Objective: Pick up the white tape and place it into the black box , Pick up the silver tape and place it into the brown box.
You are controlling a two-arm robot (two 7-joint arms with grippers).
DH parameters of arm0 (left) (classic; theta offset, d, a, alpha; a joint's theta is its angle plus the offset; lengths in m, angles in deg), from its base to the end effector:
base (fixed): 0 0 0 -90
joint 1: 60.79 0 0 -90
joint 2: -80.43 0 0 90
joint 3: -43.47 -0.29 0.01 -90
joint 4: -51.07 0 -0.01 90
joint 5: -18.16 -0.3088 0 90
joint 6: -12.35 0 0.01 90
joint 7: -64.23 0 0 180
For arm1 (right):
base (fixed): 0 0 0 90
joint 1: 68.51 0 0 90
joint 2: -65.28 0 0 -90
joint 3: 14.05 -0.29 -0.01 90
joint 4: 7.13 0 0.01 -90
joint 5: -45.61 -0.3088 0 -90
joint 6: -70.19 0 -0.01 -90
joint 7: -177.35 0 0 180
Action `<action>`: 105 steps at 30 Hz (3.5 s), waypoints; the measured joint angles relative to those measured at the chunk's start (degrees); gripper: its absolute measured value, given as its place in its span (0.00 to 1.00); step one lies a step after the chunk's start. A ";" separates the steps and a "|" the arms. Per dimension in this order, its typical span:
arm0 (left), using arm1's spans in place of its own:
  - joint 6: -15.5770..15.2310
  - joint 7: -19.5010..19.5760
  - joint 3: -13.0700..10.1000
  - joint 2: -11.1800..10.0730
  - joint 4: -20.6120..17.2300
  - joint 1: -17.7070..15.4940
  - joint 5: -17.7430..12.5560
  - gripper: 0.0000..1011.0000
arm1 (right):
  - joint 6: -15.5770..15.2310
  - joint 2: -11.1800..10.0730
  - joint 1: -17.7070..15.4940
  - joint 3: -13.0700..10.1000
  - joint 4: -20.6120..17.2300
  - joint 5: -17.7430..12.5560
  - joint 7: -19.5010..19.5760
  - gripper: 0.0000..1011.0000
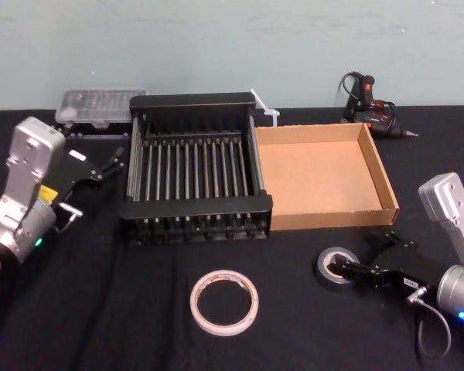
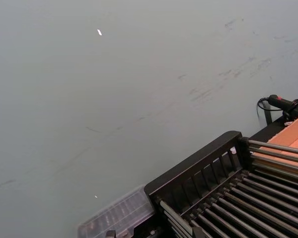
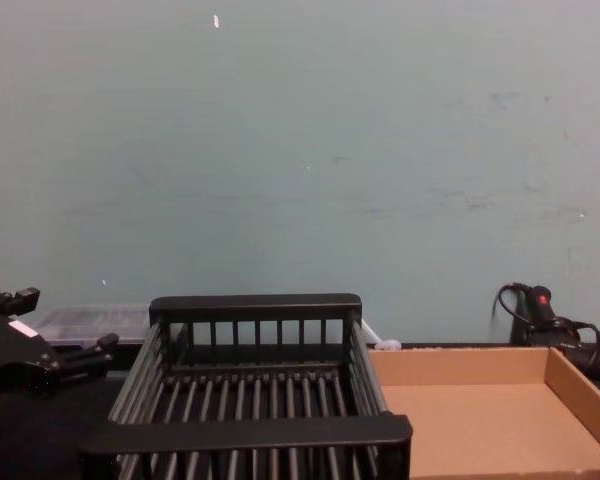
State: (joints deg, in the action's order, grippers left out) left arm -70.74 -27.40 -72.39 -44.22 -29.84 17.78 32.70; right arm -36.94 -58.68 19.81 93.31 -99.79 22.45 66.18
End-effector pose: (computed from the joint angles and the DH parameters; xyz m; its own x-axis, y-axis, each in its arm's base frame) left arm 0.3581 0.0827 -0.3022 0.2921 0.8803 0.3739 -0.9553 0.2873 0.0700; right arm 0.3045 -0.0786 -0.3033 0.5928 -0.8052 -0.0152 0.7100 0.5314 -0.4621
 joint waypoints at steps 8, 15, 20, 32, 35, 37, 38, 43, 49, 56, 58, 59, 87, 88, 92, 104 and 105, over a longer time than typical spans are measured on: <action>0.00 0.00 0.00 0.00 0.00 0.00 0.00 0.99 | 0.02 -0.04 -0.04 0.00 -0.06 -0.03 0.02 0.73; 0.00 0.00 0.00 0.00 0.00 0.00 0.00 0.99 | 0.05 -0.04 -0.07 0.00 -0.08 -0.06 0.04 0.51; 0.00 0.00 0.00 0.00 0.00 0.00 0.00 0.99 | 0.07 -0.04 -0.07 0.00 -0.08 -0.08 0.07 0.37; 0.00 0.00 0.00 0.00 0.00 0.00 0.00 0.99 | 0.14 -0.05 -0.06 -0.02 -0.09 -0.12 0.10 0.17; 0.00 0.00 0.00 0.00 0.00 0.00 0.00 0.99 | 0.14 -0.04 -0.07 -0.02 -0.09 -0.12 0.10 0.17; 0.00 0.00 0.00 0.00 0.00 0.00 0.00 0.99 | 0.16 -0.04 -0.07 -0.01 -0.08 -0.12 0.08 0.17; 0.00 0.00 0.00 0.00 0.00 0.00 0.00 0.99 | 0.24 -0.05 -0.07 0.00 -0.07 -0.12 -0.04 0.17; 0.00 0.00 0.00 0.00 0.00 0.00 0.00 0.99 | 1.74 -0.27 -0.22 0.05 -0.07 -0.07 -1.17 0.17; 0.00 0.00 0.00 0.00 0.00 0.00 0.00 0.99 | 4.81 -0.44 -1.04 -0.60 -0.84 -0.32 -1.94 0.17; 0.00 0.00 0.00 0.00 0.00 0.00 0.00 0.99 | 9.22 -0.26 -2.99 -2.86 -3.00 -2.02 -2.32 0.17; 0.00 0.00 0.00 0.00 0.00 0.00 0.00 0.99 | 10.21 -0.11 -3.70 -3.54 -3.84 -2.64 -2.24 0.17; 0.00 0.00 0.00 0.00 0.00 0.00 0.00 0.99 | 10.52 -0.04 -3.95 -3.77 -4.12 -2.80 -2.18 0.17; 0.00 0.00 0.00 0.00 0.00 0.00 0.00 0.99 | 15.11 2.87 -5.51 -7.89 -4.95 -6.81 -0.57 0.17; 0.00 0.00 0.00 0.00 0.00 0.00 0.00 0.99 | 14.82 2.93 -5.24 -7.81 -4.84 -6.87 -0.53 0.17; 0.00 0.00 0.00 0.00 0.00 0.00 0.00 0.99 | 13.49 3.19 -3.99 -7.36 -4.13 -7.17 -0.21 0.17; 0.00 0.00 0.00 0.00 0.00 0.00 0.00 0.99 | 11.65 4.59 1.39 -6.00 0.53 -6.41 1.24 0.17; 0.00 0.00 0.00 0.00 0.00 0.00 0.00 0.99 | 11.51 4.79 2.14 -5.74 1.27 -6.10 1.31 0.17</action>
State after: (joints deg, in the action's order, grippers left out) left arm -70.74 -27.40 -72.39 -44.22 -29.83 17.78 32.71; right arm -25.43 -53.89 21.94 87.57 -98.53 16.35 67.49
